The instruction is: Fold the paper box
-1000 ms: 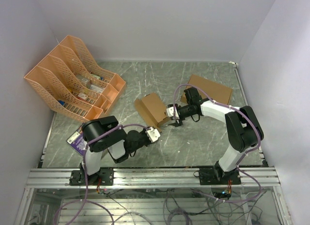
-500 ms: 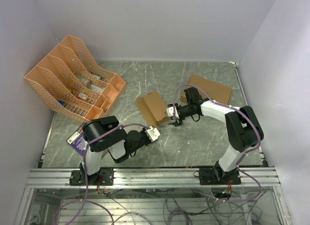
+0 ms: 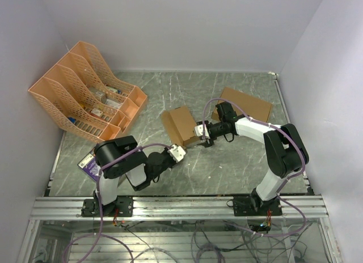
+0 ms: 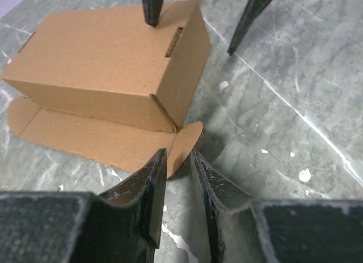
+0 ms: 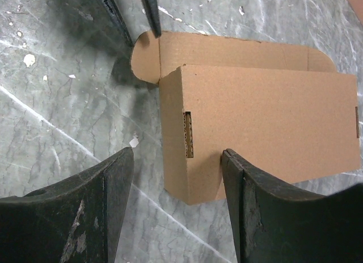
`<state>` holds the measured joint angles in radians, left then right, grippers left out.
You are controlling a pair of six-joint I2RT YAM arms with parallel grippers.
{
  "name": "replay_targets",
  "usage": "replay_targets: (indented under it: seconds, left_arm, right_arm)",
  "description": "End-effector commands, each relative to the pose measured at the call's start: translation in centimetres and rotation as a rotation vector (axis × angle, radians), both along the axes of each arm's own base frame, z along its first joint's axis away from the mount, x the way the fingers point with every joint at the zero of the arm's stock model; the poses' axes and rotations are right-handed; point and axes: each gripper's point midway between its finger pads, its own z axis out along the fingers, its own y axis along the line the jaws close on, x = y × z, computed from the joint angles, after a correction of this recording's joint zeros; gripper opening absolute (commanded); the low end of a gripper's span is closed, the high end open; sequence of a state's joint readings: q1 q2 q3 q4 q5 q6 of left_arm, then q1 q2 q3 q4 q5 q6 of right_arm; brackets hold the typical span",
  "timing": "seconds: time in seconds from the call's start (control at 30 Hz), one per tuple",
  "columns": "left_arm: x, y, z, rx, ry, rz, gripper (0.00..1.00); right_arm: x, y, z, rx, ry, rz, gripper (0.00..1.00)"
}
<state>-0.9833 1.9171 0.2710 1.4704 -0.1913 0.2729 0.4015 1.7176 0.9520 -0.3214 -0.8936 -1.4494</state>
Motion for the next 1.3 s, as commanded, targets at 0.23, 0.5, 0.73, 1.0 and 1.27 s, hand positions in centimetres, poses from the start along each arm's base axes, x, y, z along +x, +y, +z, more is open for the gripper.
replay_targets:
  seconds: [0.23,0.5,0.73,1.0,1.27]
  left_arm:
    - [1.9,0.5,3.9,-0.143,-0.082,0.109,0.38]
    - [2.4,-0.3,4.1,-0.155,-0.080,0.088,0.32]
    - [2.6,-1.3,4.0,-0.168,-0.056,0.047,0.27]
    - [2.0,-2.1,2.9,-0.149,-0.001,-0.032,0.20]
    - [2.1,-1.5,1.7,-0.115,0.036,-0.047,0.09]
  right_arm:
    - [-0.6,-0.2,-1.0,-0.023,0.061,-0.012,0.62]
    - [-0.6,-0.1,-1.0,-0.020,0.073,-0.012,0.62]
    - [-0.6,-0.1,-1.1,-0.021,0.084,-0.013,0.61]
    - [-0.6,-0.1,-1.2,-0.022,0.089,-0.015,0.61]
    - [-0.5,0.0,-1.2,-0.025,0.094,-0.018,0.61]
